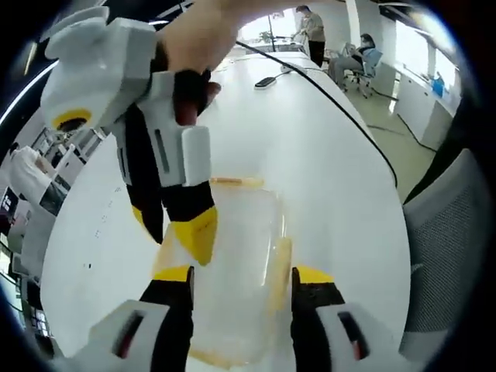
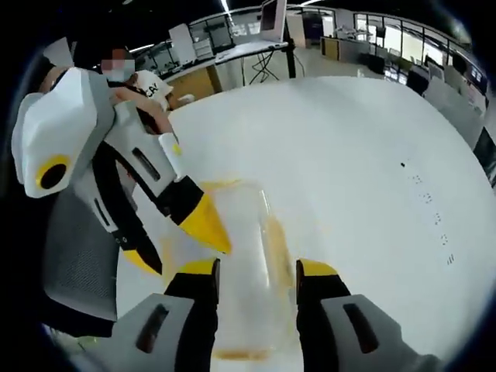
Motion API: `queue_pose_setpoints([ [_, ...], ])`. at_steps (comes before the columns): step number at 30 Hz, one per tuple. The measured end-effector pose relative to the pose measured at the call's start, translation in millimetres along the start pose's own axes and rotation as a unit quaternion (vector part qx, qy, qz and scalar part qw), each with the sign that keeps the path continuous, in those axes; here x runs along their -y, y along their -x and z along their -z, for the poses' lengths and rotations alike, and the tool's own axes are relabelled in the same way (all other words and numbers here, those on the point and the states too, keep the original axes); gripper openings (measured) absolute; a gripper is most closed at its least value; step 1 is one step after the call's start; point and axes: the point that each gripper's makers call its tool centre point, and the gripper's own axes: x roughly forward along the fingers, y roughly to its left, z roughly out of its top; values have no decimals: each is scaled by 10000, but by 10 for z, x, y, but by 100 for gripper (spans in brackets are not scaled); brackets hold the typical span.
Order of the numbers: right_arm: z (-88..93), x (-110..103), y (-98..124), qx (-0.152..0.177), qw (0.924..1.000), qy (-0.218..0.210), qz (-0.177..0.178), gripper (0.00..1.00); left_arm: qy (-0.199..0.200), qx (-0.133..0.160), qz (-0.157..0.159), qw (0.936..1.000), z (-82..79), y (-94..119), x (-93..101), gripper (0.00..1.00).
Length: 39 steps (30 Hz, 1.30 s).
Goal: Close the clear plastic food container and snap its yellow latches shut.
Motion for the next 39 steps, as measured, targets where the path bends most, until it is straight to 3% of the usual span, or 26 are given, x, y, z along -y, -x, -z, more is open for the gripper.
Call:
queue_pose_setpoints([
  [13,-7,-39,-37,-515,9974,295,-404,33,-229,-92,-120,9996,11,-27,-3,47],
  [17,-2,-36,-55,-728,9956,262,-526,33,-650,-358,-173,9971,33,-48,-4,48],
  [29,27,-48,-79,-1467,9847,573,-748,25,-484,-627,-243,9966,52,-82,-37,44],
  [30,90,-34,-49,-1698,9818,500,-693,24,-458,-596,-176,9970,40,-99,-33,44],
  [31,3,0,-137,-1567,9829,627,-738,23,-446,-636,-192,9968,44,-101,-53,43],
  [33,-3,29,-166,-1648,9821,556,-728,23,-403,-648,-221,9968,52,-91,-47,43],
  [39,-8,7,-106,-1491,9856,454,-651,25,-483,-656,-261,9963,55,-61,-51,44],
])
